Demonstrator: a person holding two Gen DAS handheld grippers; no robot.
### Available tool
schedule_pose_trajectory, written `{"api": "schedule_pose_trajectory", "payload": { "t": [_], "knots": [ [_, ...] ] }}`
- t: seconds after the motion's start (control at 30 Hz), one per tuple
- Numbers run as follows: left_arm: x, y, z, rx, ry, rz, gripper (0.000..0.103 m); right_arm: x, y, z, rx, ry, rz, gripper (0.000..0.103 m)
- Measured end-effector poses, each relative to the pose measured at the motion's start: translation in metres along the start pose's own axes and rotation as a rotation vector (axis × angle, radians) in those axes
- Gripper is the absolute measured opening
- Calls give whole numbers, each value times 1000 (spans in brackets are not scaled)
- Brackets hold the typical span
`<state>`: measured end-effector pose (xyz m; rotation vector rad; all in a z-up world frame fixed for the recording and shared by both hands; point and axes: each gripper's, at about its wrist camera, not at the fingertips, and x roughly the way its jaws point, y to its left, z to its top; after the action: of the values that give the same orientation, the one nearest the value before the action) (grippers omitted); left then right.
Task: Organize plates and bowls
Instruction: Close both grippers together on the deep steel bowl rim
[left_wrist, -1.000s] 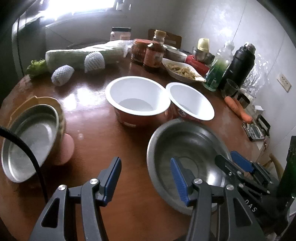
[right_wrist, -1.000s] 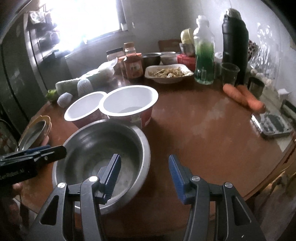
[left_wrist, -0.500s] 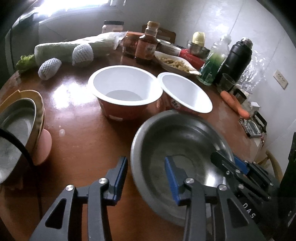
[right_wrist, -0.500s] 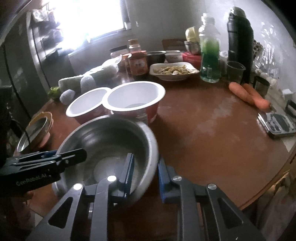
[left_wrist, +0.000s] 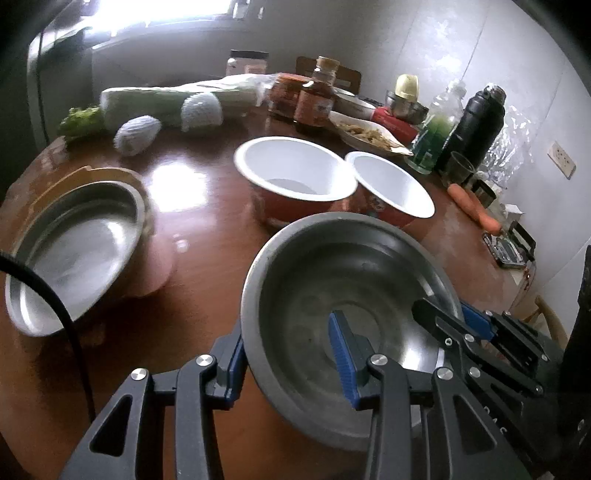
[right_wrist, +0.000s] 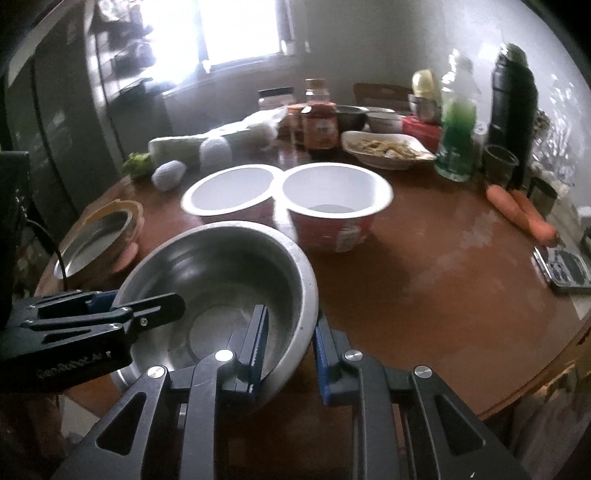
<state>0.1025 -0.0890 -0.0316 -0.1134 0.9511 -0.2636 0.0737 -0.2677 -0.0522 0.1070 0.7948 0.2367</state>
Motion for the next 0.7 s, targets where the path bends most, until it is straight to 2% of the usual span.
{"api": "schedule_pose_trajectory", "payload": {
  "t": [0.3, 0.7],
  "knots": [
    [-13, 24, -13, -26, 0, 46, 42, 1, 33, -4, -57, 25, 54, 24],
    [-10, 24, -17, -29, 14, 95, 43, 2, 37, -8, -69, 28, 64, 24]
  ]
}}
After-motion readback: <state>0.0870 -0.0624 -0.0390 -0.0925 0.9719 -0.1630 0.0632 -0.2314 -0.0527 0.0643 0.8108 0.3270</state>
